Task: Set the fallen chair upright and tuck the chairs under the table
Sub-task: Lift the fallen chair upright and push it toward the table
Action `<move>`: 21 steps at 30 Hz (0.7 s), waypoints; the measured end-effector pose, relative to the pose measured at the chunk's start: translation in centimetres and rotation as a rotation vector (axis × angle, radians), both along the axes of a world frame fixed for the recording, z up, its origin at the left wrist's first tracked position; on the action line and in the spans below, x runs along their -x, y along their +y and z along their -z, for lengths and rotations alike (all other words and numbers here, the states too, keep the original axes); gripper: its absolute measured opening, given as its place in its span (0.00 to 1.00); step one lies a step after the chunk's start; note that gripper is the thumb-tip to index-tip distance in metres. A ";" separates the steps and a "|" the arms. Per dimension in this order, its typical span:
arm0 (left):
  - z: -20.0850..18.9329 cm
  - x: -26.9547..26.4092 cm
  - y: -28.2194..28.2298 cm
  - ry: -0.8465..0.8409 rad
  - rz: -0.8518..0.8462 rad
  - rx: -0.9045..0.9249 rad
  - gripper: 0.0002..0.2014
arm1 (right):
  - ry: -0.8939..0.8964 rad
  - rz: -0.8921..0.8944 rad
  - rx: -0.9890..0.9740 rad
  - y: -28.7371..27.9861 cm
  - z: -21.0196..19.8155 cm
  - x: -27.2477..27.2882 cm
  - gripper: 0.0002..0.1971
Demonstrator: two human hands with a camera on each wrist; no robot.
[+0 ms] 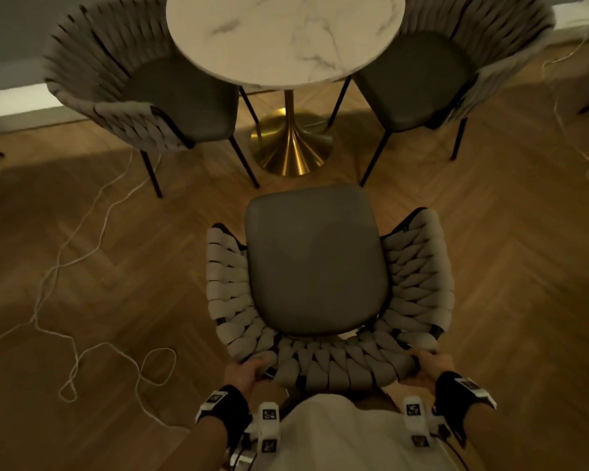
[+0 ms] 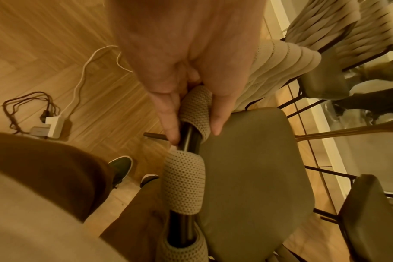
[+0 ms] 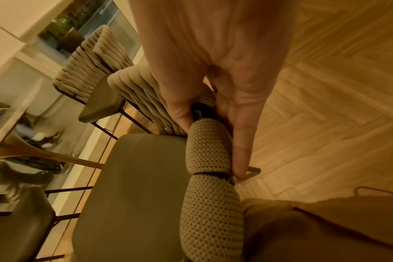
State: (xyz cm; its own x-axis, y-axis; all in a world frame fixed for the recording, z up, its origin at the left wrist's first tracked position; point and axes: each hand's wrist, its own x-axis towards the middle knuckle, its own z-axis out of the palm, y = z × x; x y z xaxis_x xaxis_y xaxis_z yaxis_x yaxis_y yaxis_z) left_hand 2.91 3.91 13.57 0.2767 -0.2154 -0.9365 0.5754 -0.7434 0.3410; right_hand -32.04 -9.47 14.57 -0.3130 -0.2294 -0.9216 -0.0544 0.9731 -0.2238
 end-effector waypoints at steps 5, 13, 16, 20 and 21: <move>-0.5 -2.4 -6.1 -0.051 -0.027 -0.011 0.22 | -0.039 -0.033 -0.035 -6.3 -0.1 -2.3 0.23; -1.7 -5.2 -16.3 -0.071 -0.023 -0.073 0.22 | -0.084 -0.100 -0.048 -16.3 0.1 -5.1 0.23; -1.6 -5.7 -19.4 -0.058 -0.036 -0.084 0.16 | -0.110 -0.118 -0.054 -19.6 -0.1 -6.2 0.22; -1.0 -6.6 -23.2 -0.066 -0.059 -0.096 0.21 | -0.124 -0.137 -0.039 -23.8 1.2 -7.3 0.22; -0.9 -6.8 -24.0 -0.066 -0.066 -0.087 0.21 | -0.126 -0.144 -0.039 -24.7 1.4 -7.5 0.22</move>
